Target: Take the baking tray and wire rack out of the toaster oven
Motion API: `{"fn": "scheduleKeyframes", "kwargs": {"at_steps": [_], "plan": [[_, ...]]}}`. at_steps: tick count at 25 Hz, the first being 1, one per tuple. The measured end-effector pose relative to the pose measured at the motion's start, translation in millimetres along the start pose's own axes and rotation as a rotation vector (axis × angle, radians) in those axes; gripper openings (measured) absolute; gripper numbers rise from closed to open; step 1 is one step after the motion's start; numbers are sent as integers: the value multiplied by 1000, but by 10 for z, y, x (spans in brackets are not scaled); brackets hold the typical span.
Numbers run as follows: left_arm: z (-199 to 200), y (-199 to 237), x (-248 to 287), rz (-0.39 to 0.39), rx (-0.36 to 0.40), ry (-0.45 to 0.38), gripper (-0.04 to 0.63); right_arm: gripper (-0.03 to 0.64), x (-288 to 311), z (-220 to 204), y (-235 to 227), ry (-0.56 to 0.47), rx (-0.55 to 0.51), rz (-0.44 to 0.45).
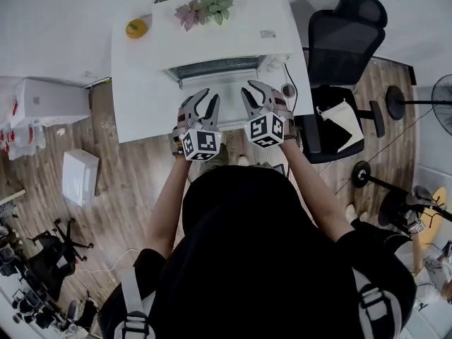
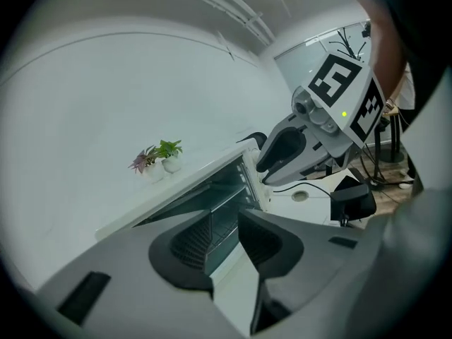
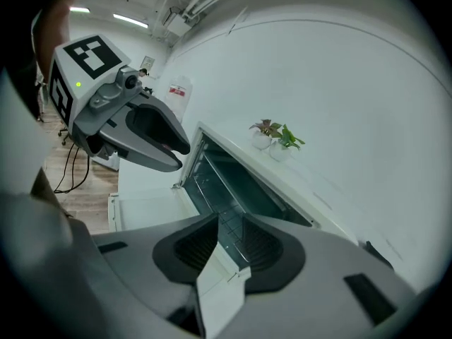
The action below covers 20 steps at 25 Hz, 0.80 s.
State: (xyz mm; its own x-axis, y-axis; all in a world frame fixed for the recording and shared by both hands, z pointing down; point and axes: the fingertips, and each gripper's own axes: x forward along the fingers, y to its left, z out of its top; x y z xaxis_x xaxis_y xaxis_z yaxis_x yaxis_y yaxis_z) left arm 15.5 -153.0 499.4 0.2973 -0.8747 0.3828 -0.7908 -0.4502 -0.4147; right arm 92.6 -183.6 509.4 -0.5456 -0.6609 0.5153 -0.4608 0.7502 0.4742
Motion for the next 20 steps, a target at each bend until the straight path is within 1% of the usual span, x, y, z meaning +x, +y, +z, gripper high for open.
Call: {"fn": "scheduleKeyframes", "kwargs": {"at_steps": [3, 7, 8, 10, 13, 15, 17, 20], "plan": [[-83, 19, 144, -14, 57, 6, 107, 112, 186, -61, 7, 29, -37, 5], [-244, 85, 299, -21, 170, 28, 107, 124, 406, -88, 10, 53, -83, 2], [-286, 115, 327, -18, 188, 34, 107, 127, 457, -94, 11, 60, -95, -4], [-371, 159, 390, -24, 196, 47, 109, 133, 559, -131, 13, 80, -125, -15], [-531, 157, 557, -77, 200, 90, 109, 141, 726, -212, -37, 116, -179, -31], [-613, 179, 620, -84, 214, 117, 126, 143, 798, -221, -52, 129, -198, -39], [-629, 232, 629, -61, 229, 128, 143, 146, 848, -205, -34, 128, -212, -48], [-553, 398, 713, 2, 251, 125, 151, 149, 977, -182, -129, 128, -237, -82]]}}
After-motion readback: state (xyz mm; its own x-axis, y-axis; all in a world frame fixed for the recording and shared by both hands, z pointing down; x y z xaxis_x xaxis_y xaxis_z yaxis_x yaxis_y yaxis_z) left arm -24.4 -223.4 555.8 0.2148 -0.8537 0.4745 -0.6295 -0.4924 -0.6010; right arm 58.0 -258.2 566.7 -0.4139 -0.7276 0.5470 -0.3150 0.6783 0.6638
